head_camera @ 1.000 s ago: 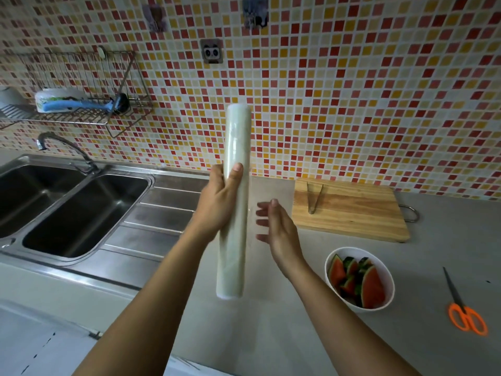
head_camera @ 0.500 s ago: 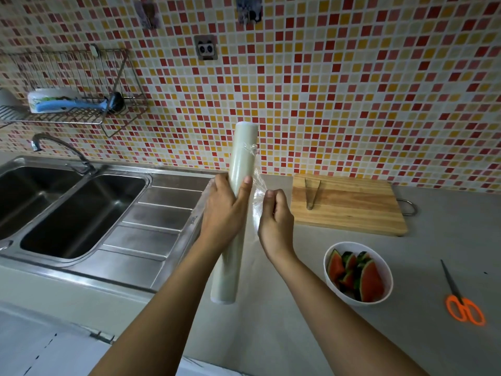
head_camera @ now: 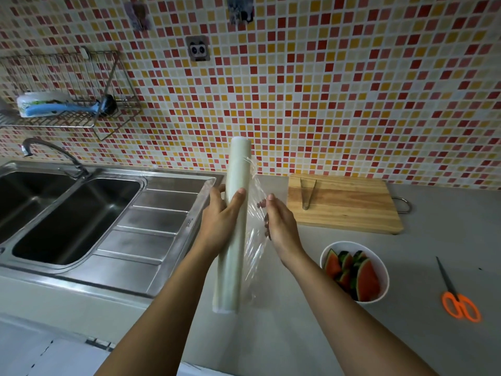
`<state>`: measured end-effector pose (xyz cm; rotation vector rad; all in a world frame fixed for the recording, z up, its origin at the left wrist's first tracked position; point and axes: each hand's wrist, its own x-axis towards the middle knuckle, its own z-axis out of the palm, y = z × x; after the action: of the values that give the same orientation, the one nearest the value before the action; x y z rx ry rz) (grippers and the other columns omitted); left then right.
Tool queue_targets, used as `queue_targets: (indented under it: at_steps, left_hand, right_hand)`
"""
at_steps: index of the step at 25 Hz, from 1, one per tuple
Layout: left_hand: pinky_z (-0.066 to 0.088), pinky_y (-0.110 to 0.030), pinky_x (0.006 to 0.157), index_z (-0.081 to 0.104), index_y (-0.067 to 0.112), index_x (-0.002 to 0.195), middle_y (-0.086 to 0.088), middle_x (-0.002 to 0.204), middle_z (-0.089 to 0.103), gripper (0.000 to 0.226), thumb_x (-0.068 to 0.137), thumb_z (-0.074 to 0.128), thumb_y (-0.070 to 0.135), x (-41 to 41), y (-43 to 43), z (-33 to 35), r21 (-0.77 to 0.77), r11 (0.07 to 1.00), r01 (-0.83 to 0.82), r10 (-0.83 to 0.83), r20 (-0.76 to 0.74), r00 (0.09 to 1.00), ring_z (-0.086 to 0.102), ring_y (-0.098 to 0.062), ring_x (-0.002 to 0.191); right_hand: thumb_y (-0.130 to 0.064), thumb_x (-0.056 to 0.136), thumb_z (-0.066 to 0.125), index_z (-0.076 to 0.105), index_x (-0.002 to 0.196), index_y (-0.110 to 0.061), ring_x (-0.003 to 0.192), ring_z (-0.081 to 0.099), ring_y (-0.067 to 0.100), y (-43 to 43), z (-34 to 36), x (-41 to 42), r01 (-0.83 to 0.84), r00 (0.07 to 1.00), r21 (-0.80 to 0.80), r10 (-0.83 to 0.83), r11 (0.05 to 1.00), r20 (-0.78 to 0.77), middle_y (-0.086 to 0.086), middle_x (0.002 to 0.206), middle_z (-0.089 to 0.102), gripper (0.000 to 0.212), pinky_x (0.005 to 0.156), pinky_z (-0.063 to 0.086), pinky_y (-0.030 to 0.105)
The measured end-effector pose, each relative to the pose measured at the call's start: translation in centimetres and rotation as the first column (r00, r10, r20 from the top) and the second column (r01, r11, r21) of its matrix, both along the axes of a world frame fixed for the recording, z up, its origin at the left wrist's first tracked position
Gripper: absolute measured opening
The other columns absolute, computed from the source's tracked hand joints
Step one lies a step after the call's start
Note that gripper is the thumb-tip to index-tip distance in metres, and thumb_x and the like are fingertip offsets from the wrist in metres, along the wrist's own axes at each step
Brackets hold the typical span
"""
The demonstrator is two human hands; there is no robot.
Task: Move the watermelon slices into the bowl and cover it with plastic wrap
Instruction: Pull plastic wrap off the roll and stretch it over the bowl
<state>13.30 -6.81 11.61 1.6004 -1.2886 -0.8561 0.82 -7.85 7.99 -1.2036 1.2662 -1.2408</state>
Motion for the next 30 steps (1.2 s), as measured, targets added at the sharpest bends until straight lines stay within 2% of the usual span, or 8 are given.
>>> queue_targets:
  at_steps: [3,6,9,13,19,22,27,30]
  left_hand:
    - [0.051,-0.031,0.075,0.044,0.029,0.118,0.005,0.107,0.061,0.041,0.087,0.049,0.056,-0.2,0.2,0.4,-0.017,0.998,0.063,-0.062,0.053,0.997,0.061,-0.006,0.091]
    - [0.044,-0.015,0.061,0.046,0.029,0.119,0.014,0.097,0.062,0.040,0.088,0.049,0.054,-0.6,0.7,0.6,-0.034,0.995,0.095,-0.091,0.109,0.990,0.061,0.005,0.080]
    - [0.040,-0.017,0.065,0.046,0.029,0.126,0.010,0.100,0.059,0.039,0.092,0.044,0.049,-0.9,1.0,0.6,-0.024,0.995,0.102,-0.097,0.146,0.984,0.056,0.001,0.085]
    - [0.032,-0.022,0.065,0.043,0.024,0.134,0.007,0.109,0.050,0.041,0.096,0.040,0.038,-1.4,1.0,0.6,0.009,0.996,0.084,-0.085,0.168,0.982,0.051,-0.009,0.086]
    - [0.035,-0.015,0.066,0.047,0.024,0.130,0.005,0.110,0.053,0.037,0.095,0.041,0.036,-1.6,1.0,0.4,-0.016,0.994,0.106,-0.103,0.143,0.984,0.051,-0.013,0.094]
    - [0.034,-0.024,0.068,0.047,0.025,0.129,0.004,0.112,0.054,0.037,0.095,0.041,0.038,-1.6,0.9,0.2,-0.001,0.994,0.111,-0.110,0.157,0.981,0.050,-0.014,0.093]
    - [0.042,-0.032,0.083,0.035,0.021,0.139,-0.006,0.127,0.053,0.055,0.092,0.046,0.046,-1.5,0.5,-0.8,-0.064,0.996,0.059,-0.034,0.335,0.942,0.053,-0.022,0.104]
    - [0.045,-0.031,0.076,0.043,0.018,0.135,-0.009,0.121,0.057,0.062,0.085,0.053,0.054,-1.4,0.3,-1.1,-0.083,0.995,-0.051,0.080,0.401,0.912,0.056,-0.021,0.100]
  right_hand:
    - [-0.059,0.089,0.043,0.058,0.078,-0.021,0.065,0.052,0.009,0.3,-0.2,0.0,-0.164,0.978,0.082,0.151,0.983,0.143,-0.005,0.071,0.052,0.042,0.056,0.045,0.022]
    - [-0.062,0.086,0.045,0.058,0.092,-0.018,0.054,0.049,0.005,0.0,0.3,0.5,-0.146,0.963,0.081,0.123,0.986,0.240,-0.005,0.068,0.051,0.047,0.049,0.042,0.022]
    - [-0.046,0.094,0.045,0.063,0.085,-0.031,0.047,0.045,0.006,-0.4,0.6,0.6,0.078,0.978,0.006,-0.078,0.997,0.192,-0.009,0.053,0.048,0.025,0.049,0.039,0.026]
    - [-0.035,0.097,0.044,0.064,0.083,-0.035,0.044,0.051,0.004,-0.6,0.6,0.3,0.260,0.957,-0.055,-0.250,0.964,0.146,-0.007,0.051,0.055,0.024,0.055,0.043,0.027]
    - [-0.039,0.086,0.063,0.067,0.078,-0.032,0.041,0.044,0.005,-0.5,1.0,-0.4,0.166,0.960,-0.027,-0.155,0.986,0.235,-0.008,0.047,0.051,0.011,0.041,0.037,0.020]
    - [-0.034,0.088,0.061,0.066,0.078,-0.032,0.041,0.042,0.006,-0.5,0.8,-0.3,0.246,0.942,-0.075,-0.220,0.966,0.254,-0.008,0.047,0.051,0.011,0.042,0.037,0.020]
    - [-0.035,0.089,0.059,0.065,0.082,-0.033,0.045,0.046,0.005,-0.2,0.7,-0.3,0.338,0.917,-0.100,-0.304,0.936,0.258,-0.009,0.051,0.057,0.010,0.045,0.039,0.018]
    - [-0.034,0.090,0.058,0.064,0.084,-0.035,0.054,0.053,0.006,-0.1,0.8,-0.3,0.322,0.927,-0.107,-0.290,0.941,0.238,-0.008,0.064,0.063,0.009,0.048,0.042,0.016]
